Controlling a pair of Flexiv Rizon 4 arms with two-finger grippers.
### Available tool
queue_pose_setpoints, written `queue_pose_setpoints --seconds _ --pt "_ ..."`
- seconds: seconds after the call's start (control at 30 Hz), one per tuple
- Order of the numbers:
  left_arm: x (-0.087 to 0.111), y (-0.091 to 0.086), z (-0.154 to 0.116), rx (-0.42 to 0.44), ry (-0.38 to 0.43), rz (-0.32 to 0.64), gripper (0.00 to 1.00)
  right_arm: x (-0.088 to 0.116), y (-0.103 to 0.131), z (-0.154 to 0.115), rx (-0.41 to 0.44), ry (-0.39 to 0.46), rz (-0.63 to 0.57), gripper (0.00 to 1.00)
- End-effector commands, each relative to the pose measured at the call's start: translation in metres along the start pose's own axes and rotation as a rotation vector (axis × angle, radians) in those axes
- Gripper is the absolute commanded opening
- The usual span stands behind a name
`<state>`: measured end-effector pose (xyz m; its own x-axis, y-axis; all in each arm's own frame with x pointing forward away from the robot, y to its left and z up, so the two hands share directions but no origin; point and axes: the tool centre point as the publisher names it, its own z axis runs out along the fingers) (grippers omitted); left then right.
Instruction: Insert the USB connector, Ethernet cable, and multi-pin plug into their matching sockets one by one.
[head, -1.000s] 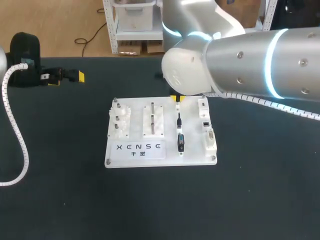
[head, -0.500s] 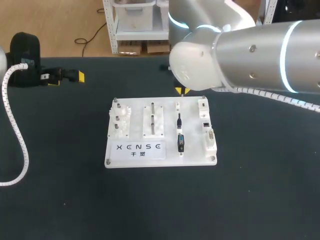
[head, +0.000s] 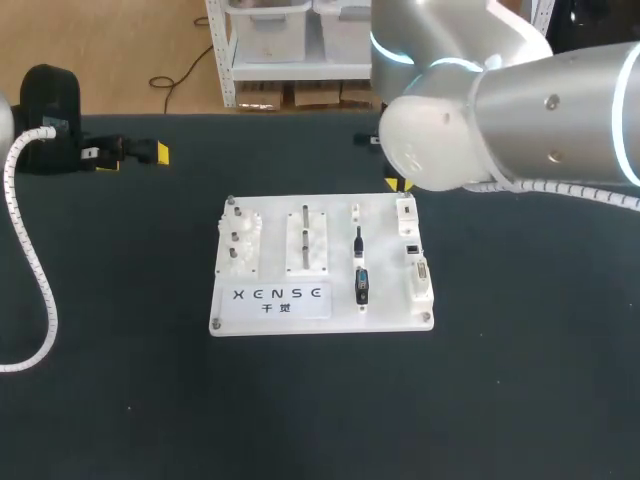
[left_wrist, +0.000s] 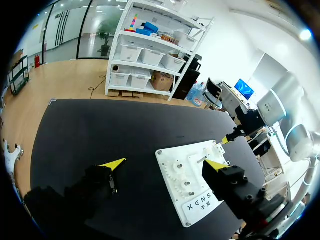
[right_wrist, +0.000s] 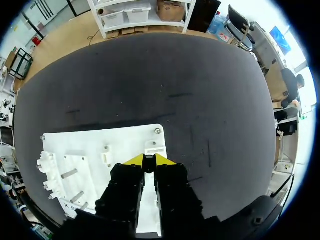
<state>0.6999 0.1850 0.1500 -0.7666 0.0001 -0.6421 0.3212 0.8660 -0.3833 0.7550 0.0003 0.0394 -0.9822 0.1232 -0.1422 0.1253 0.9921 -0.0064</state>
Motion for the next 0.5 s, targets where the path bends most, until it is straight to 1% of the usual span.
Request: queue_pose_setpoints --seconds 0.03,0.23,0.5 --pt "0.0 0.0 0.0 0.0 0.0 0.0 1.0 0.0067 -0.0038 0.0037 0.001 -0.007 0.001 0.0" --pt "0.0 0.0 0.0 0.0 0.0 0.0 1.0 0.011 -0.0048 0.0096 0.008 0.004 -0.005 0.0" --pt "0.0 0.0 0.0 0.0 0.0 0.0 1.0 0.0116 -0.0078 0.0118 0.01 0.012 0.001 0.0"
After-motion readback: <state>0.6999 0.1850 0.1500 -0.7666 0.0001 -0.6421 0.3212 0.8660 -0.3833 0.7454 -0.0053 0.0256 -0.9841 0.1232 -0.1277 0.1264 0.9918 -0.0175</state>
